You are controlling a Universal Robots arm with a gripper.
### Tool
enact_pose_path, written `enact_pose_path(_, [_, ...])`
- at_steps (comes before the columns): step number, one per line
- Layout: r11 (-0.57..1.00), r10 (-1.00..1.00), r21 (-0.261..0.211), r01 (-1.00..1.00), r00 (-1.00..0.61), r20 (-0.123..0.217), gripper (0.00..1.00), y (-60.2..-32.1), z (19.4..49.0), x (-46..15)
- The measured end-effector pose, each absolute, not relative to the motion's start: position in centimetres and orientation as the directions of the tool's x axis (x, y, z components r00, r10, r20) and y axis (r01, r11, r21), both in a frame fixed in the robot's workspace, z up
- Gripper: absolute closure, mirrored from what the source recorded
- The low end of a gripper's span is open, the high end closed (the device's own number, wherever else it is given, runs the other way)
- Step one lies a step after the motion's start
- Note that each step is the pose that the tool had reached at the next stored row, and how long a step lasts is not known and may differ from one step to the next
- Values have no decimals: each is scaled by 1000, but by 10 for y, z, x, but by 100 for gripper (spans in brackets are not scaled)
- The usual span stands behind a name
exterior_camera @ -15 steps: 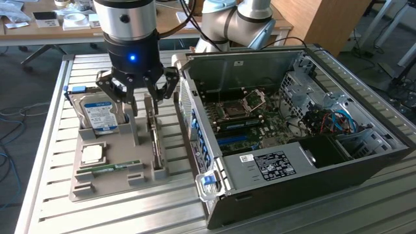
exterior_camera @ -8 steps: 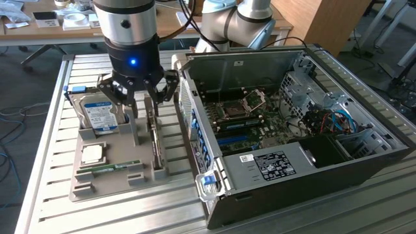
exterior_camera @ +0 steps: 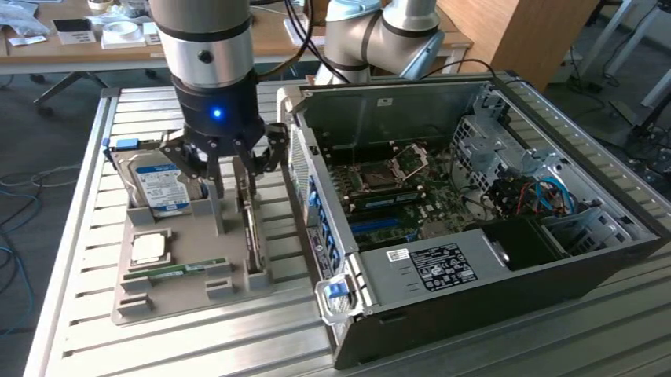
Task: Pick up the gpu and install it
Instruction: 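Pick up the gpu and move the gpu toward the slot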
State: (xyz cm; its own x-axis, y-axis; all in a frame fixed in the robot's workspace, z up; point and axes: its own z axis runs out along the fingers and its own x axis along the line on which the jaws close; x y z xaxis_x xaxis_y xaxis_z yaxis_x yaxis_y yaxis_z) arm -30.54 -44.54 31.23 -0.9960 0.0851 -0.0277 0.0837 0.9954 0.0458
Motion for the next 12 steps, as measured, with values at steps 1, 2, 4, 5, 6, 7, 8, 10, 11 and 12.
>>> enact_pose_path(1, [995, 85, 46, 84, -996, -28, 53, -445, 310, -305])
enact_pose_path(2, [995, 85, 46, 84, -996, -28, 53, -445, 309, -305])
enact_pose_path(4, [995, 85, 46, 84, -996, -28, 53, -445, 309, -305])
enact_pose_path(5, [995, 85, 46, 84, -996, -28, 53, -445, 309, -305])
enact_pose_path(6, [995, 85, 46, 84, -996, -28, 53, -445, 308, -305])
enact_pose_path(7, [995, 85, 46, 84, -996, -28, 53, -445, 307, -305])
enact_pose_path(8, [995, 85, 46, 84, -996, -28, 53, -445, 305, -305])
enact_pose_path(10, [995, 85, 46, 84, -996, -28, 53, -445, 301, -305])
enact_pose_path(11, [995, 85, 46, 84, -996, -28, 53, -445, 300, -305])
enact_pose_path(12, [995, 85, 46, 84, -996, -28, 53, -445, 298, -305])
